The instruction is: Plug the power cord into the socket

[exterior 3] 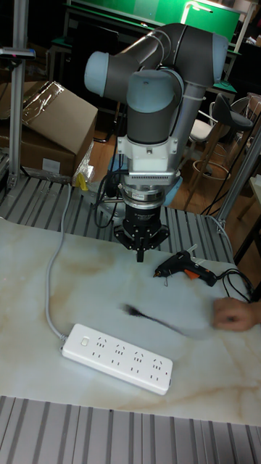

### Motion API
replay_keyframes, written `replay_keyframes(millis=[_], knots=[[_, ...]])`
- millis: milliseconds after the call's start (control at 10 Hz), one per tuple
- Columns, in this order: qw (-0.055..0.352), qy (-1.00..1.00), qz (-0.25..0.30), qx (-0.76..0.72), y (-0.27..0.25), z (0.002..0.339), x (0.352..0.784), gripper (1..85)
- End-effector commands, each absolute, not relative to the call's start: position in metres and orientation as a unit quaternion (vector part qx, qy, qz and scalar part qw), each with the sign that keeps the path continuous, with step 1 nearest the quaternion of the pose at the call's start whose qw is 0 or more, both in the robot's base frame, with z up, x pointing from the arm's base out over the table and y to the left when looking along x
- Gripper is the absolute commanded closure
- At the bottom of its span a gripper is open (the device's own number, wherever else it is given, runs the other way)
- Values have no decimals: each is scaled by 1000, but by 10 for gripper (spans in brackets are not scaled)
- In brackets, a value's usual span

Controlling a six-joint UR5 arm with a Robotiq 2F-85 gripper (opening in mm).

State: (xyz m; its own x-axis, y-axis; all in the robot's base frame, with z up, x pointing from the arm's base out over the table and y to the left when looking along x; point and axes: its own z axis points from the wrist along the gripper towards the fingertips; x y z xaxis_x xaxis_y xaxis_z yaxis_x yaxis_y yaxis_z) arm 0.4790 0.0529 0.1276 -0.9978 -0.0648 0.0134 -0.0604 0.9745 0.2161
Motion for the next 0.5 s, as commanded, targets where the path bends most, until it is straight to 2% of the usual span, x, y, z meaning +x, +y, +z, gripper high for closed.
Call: replay_keyframes(millis=[0,400], knots=[[16,-993,-110,33,54,130,476,847],[9,-994,-100,41,52,135,482,847]])
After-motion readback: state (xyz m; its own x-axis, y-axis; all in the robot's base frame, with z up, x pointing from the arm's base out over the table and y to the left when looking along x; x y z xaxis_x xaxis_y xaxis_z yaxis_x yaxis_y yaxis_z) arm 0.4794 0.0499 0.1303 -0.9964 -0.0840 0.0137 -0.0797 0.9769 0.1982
